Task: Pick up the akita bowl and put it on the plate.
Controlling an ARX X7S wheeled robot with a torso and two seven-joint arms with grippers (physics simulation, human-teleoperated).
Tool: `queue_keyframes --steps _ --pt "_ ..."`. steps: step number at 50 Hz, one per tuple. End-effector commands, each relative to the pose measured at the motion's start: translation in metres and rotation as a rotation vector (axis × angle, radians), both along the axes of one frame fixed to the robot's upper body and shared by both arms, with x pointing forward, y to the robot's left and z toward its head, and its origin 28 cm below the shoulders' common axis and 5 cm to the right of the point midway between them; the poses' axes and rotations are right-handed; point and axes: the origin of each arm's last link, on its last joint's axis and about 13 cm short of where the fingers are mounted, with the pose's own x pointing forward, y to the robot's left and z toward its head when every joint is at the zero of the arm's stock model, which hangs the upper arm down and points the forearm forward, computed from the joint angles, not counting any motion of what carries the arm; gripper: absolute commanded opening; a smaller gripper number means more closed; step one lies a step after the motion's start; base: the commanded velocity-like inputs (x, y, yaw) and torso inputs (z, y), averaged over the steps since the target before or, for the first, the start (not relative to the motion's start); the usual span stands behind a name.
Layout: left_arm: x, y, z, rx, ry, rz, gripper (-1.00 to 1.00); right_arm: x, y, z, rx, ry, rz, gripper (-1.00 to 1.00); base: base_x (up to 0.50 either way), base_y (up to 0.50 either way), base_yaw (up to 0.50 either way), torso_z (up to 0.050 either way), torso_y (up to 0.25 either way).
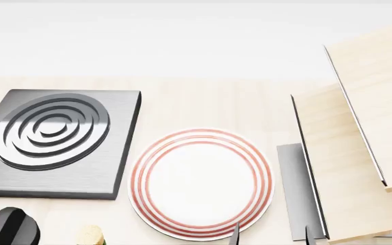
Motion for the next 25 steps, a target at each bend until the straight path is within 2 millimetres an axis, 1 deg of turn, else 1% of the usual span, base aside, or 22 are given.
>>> queue_keyframes --steps 1,10,12,19,25 --pt "-0.002 0.003 -0.019 -0.006 0.066 0.011 -1.0 0.001 0.0 0.001 0.001 -0.002 -0.001 1.0 0.01 0.0 -0.01 0.0 0.0" --pt "-0.003 0.0 -0.017 0.015 0.053 -0.003 -1.0 0.001 -0.001 0.001 0.003 0.0 -0.003 1.0 0.01 0.0 -0.01 -0.005 0.0" --pt "-0.003 0.0 -0.016 0.068 0.043 -0.016 -1.0 0.001 -0.001 0.001 0.005 -0.001 -0.004 1.0 0.01 0.0 -0.01 0.0 0.0" --pt "-0.007 -0.003 -0.013 0.069 0.031 -0.035 -1.0 0.001 -0.001 0.001 0.006 0.0 -0.004 1.0 0.01 0.0 -0.01 -0.004 0.0" --pt "-0.01 -0.005 -0.005 0.103 -0.026 -0.045 -1.0 0.002 0.0 -0.001 0.005 0.005 -0.004 1.0 0.0 0.0 0.0 -0.002 0.0"
